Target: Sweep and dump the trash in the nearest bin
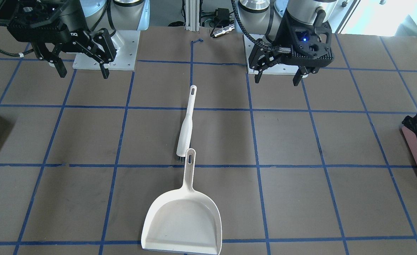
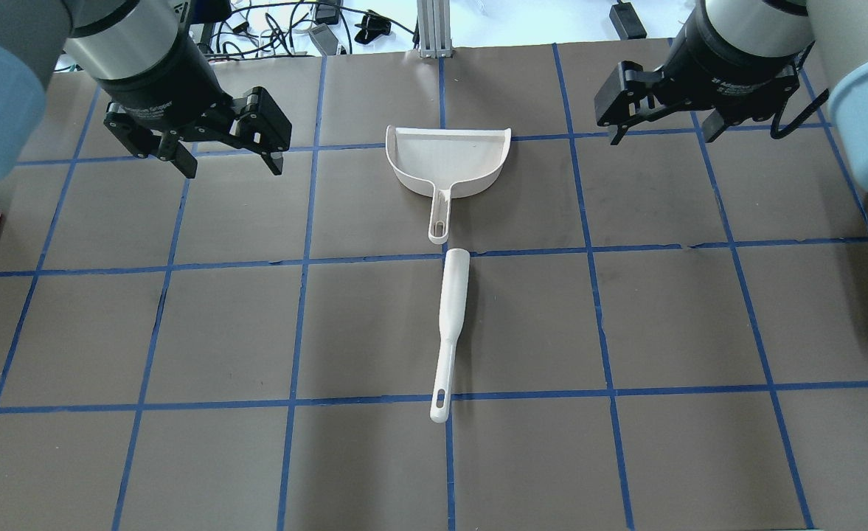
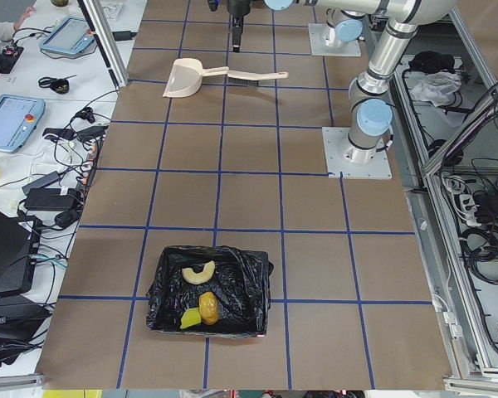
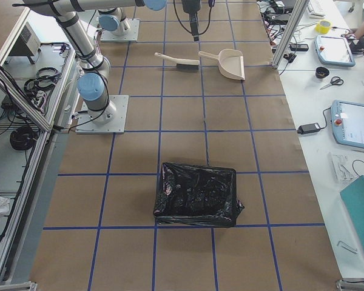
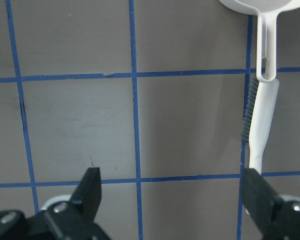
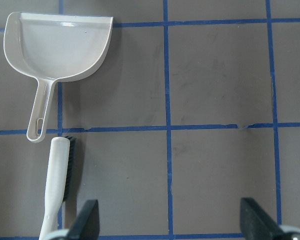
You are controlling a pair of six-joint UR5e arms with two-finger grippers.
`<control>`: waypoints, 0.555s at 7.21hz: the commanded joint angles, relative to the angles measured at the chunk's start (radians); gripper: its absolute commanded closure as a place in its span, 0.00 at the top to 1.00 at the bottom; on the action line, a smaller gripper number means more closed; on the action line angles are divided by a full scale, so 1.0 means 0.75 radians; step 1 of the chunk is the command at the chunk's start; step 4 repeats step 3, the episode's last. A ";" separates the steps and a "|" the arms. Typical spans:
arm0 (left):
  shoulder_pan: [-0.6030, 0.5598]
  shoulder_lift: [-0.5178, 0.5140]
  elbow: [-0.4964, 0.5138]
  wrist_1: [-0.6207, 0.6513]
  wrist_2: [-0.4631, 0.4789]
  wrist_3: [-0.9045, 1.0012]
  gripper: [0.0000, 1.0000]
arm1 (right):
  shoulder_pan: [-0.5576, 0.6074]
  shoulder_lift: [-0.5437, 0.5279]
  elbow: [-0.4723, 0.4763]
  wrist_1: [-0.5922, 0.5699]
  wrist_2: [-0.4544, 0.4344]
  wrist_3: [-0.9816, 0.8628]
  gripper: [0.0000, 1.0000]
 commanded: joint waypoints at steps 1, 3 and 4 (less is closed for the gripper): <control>0.000 0.012 -0.011 -0.005 0.018 -0.001 1.00 | 0.000 -0.001 0.000 0.000 0.000 0.000 1.00; 0.000 0.026 -0.052 -0.013 0.041 0.005 1.00 | 0.000 -0.001 0.000 0.000 0.000 0.000 1.00; 0.000 0.026 -0.052 -0.013 0.041 0.005 1.00 | 0.000 -0.001 0.000 0.000 0.000 0.000 1.00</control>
